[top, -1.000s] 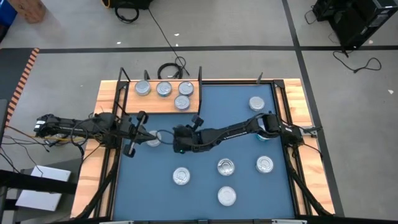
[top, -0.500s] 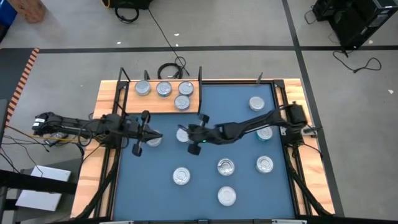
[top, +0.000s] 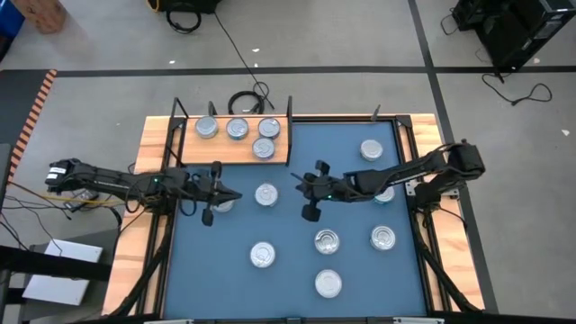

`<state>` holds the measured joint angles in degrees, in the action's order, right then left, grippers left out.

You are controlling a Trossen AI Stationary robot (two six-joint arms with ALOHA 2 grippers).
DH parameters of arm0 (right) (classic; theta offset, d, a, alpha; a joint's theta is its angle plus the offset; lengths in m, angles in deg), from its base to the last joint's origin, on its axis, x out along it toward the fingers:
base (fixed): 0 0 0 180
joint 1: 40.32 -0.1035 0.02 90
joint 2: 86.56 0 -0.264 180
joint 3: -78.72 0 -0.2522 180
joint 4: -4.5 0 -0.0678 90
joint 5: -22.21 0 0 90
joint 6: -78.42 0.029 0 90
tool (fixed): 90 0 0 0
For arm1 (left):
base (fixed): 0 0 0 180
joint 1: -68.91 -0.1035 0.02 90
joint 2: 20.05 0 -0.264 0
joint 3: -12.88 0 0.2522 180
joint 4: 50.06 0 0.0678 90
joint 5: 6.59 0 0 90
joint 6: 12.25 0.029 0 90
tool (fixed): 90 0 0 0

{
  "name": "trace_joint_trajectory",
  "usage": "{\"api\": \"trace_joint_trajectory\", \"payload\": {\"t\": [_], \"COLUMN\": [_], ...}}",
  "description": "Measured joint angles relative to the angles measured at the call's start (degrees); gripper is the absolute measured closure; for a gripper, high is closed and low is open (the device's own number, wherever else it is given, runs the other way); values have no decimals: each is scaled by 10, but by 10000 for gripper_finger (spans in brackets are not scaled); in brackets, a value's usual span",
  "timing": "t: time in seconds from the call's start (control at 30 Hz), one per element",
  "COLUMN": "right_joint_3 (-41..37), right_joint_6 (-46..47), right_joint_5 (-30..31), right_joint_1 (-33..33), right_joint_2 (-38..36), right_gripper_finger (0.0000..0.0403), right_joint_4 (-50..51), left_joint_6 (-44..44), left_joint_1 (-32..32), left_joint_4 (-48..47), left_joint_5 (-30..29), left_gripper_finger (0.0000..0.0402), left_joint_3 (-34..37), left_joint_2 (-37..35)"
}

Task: Stack canned seafood by type on shelf
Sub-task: Stack the yellow blue tuna can on top of the other yellow blue tuna can on the shelf

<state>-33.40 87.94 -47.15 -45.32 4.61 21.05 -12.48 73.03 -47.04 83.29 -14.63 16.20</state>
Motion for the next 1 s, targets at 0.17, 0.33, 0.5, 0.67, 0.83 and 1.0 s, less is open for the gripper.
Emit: {"api": "trace_joint_trajectory", "payload": {"t": [0.17, 0.33, 0.5, 0.67, 0.83, 1.0], "right_joint_3": [-10, -7, 14, 41, 58, 59], "right_joint_6": [29, 44, 75, 118, 137, 160], "right_joint_5": [1, 0, -34, -66, -72, -90], "right_joint_1": [-1, 0, -1, -5, -11, 1], "right_joint_2": [-25, -30, -29, -29, -29, -29], "right_gripper_finger": [402, 402, 401, 401, 397, 384], "right_joint_4": [48, 106, 159, 246, 328, 376], "left_joint_6": [-3, -2, -4, -4, -4, -10], "left_joint_1": [0, 0, 0, 0, 0, 0], "left_joint_4": [1, 3, 16, 30, 31, 31], "left_joint_5": [-1, -2, -2, -2, -3, -3], "left_gripper_finger": [398, 398, 398, 398, 398, 398], "left_joint_3": [0, 0, 0, 0, 0, 0], "left_joint_2": [23, 49, 70, 85, 92, 92]}}
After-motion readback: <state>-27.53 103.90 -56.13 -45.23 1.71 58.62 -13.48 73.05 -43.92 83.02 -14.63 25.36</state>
